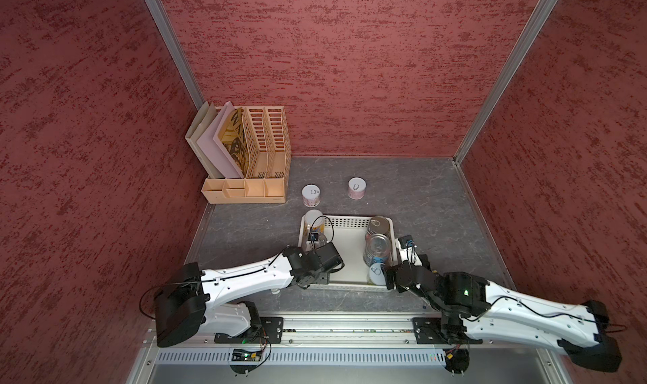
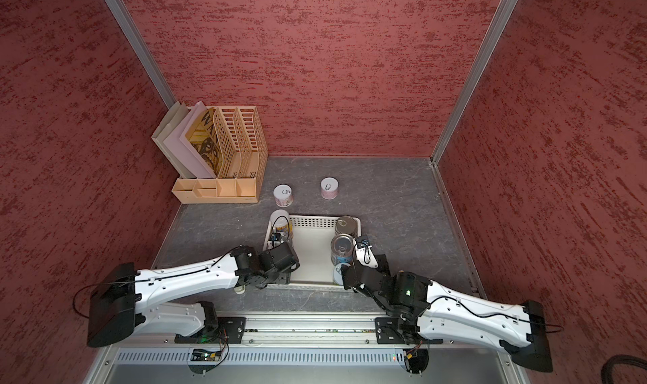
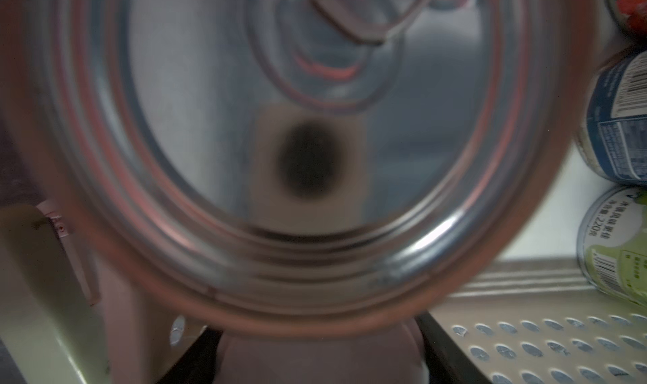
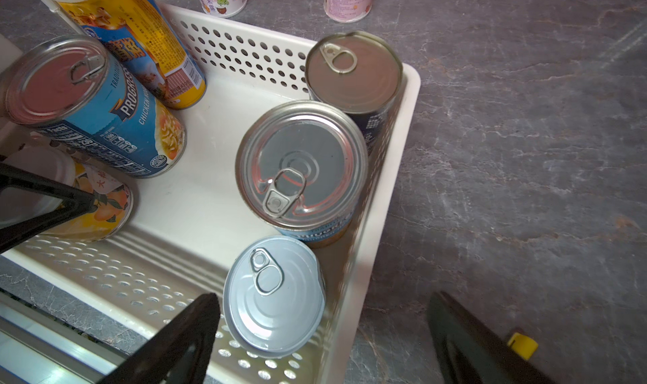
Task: Put the canned food in the basket
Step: Place the canned food in the basket.
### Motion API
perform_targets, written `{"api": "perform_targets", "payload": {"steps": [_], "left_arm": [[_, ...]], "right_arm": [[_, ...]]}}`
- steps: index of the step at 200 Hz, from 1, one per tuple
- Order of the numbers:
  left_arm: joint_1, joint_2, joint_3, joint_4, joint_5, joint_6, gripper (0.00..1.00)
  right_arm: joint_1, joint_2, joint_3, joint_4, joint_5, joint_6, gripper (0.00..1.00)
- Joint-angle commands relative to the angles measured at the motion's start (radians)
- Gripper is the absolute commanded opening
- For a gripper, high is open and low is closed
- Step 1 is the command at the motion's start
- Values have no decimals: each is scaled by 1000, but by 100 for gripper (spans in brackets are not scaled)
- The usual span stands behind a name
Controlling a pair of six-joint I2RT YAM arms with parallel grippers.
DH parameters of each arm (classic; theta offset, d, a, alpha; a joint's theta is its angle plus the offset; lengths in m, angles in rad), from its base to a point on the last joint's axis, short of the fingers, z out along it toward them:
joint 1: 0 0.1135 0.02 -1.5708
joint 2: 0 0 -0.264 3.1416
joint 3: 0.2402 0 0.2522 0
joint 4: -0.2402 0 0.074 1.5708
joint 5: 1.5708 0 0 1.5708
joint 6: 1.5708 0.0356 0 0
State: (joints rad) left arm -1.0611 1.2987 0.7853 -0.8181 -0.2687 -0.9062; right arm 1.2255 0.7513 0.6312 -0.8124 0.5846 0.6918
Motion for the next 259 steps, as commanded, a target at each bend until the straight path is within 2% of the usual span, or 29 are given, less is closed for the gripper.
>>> {"api": "perform_targets", "payload": {"steps": [1, 36, 56, 70, 89, 112, 130, 144, 181, 235, 259], "left_arm": [[11, 1, -15, 8, 12, -16, 46], [22, -6, -32, -2, 11, -24, 61], [25, -14, -31, -18, 6, -28, 63], [24, -23, -29, -26, 2, -29, 73], [25, -32, -27, -35, 0, -29, 74], [23, -34, -13, -47, 4, -26, 81], [21, -35, 2, -67, 2, -28, 91], [20, -39, 18, -85, 0, -29, 96], [-1, -82, 75, -145, -15, -26, 100], [-1, -168, 178, -240, -39, 29, 100], [8, -230, 177, -210, -55, 75, 100]], "right_arm": [[-9, 2, -4, 1, 10, 6, 98], [-9, 6, -5, 2, 10, 6, 98], [-9, 6, -5, 2, 9, 7, 99], [-9, 6, -4, 1, 9, 5, 98], [-9, 6, -4, 1, 9, 5, 98], [-9, 8, -4, 3, 9, 5, 98], [-9, 10, -3, 4, 7, 5, 98], [-9, 10, -2, 3, 6, 5, 99], [-9, 2, -1, 1, 9, 3, 98], [-9, -7, -1, -2, 4, 0, 98], [-9, -16, 4, -4, 8, -3, 98]]}}
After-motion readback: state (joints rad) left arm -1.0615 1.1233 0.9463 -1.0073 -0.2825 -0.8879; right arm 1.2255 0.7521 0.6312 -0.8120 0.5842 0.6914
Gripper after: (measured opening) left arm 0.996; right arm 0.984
